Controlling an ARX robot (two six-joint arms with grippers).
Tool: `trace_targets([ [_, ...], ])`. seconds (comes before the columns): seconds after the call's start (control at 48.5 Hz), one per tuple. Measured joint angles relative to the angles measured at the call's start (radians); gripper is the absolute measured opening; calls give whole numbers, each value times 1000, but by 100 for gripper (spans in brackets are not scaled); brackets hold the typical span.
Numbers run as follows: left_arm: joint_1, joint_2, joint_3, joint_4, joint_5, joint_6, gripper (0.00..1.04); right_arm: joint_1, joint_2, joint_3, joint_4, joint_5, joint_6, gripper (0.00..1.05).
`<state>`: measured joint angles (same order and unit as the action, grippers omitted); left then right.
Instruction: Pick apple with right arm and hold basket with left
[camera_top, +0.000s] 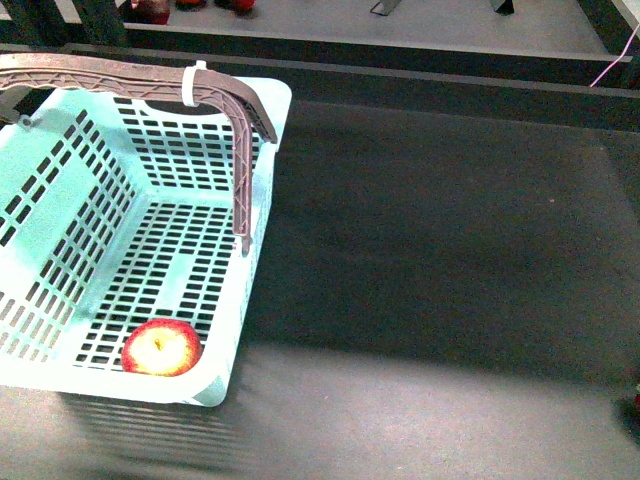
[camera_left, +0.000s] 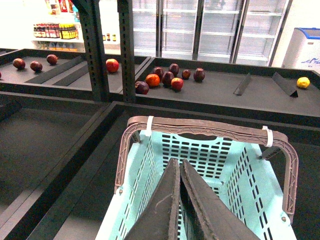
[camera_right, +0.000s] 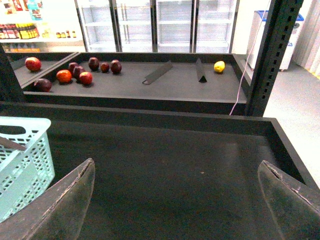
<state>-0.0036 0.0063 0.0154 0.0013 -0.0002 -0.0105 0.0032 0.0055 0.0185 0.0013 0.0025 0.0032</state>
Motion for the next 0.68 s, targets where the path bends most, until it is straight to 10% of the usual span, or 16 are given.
trace_targets([
  [0.206,0,0,0,0,0,0,7,0,0,0,0,0,0,96],
  [0.536,0,0,0,0,0,0,83,0,0,0,0,0,0,96],
  [0.68,0,0,0,0,0,2,98,0,0,0,0,0,0,96],
])
